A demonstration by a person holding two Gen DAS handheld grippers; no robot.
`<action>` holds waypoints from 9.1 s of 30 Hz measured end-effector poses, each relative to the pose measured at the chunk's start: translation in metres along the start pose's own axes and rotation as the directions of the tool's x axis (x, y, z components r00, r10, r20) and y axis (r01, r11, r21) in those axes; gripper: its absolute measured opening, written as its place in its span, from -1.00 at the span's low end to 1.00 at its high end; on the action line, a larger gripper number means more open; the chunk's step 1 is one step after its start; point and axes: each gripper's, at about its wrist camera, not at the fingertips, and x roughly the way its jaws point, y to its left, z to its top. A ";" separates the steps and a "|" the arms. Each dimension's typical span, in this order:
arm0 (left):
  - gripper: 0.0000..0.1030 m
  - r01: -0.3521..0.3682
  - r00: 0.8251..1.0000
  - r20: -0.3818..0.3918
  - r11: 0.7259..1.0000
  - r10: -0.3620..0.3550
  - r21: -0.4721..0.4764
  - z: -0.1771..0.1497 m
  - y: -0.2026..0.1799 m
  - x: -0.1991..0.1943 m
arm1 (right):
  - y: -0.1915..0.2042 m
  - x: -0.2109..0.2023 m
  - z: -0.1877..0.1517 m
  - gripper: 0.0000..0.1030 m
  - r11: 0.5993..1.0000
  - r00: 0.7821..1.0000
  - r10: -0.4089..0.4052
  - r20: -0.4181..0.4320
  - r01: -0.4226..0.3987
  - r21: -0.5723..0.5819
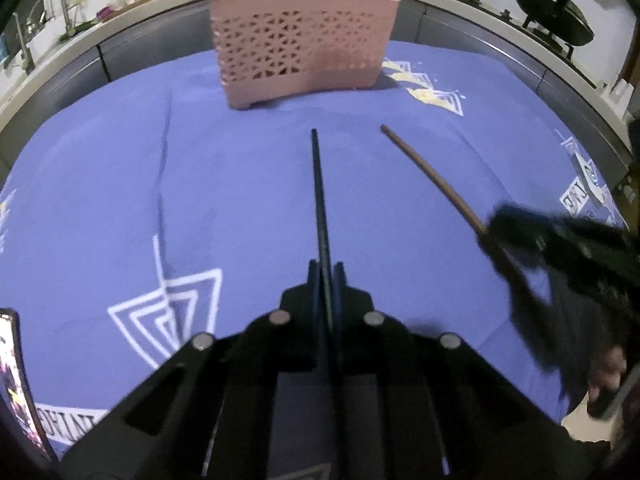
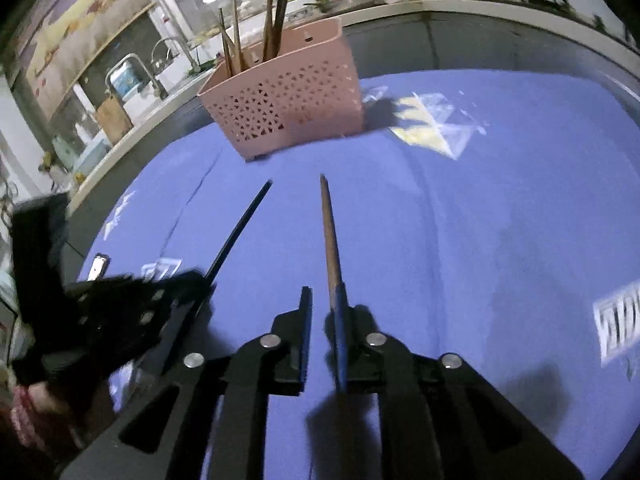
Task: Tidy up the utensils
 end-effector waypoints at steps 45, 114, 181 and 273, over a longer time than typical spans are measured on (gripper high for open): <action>-0.93 0.021 0.732 0.676 0.994 -0.087 0.105 0.188 0.034 -0.254 | 0.087 -0.136 0.238 -0.90 0.980 0.851 0.141 0.506 -0.049 -0.191; 0.88 -0.278 0.877 0.346 0.939 0.333 -0.201 0.013 0.015 -0.164 | 0.080 -0.110 0.004 0.75 0.991 0.938 0.112 0.327 -0.128 0.026; 0.88 -0.439 0.830 0.302 0.884 0.468 -0.163 0.012 0.003 -0.161 | 0.066 -0.102 -0.003 0.76 0.981 0.946 0.148 0.287 -0.178 0.080; 0.88 -0.452 0.836 0.228 0.862 0.499 -0.231 0.007 0.035 -0.154 | 0.085 -0.101 -0.015 0.76 0.983 0.939 0.136 0.317 -0.169 0.077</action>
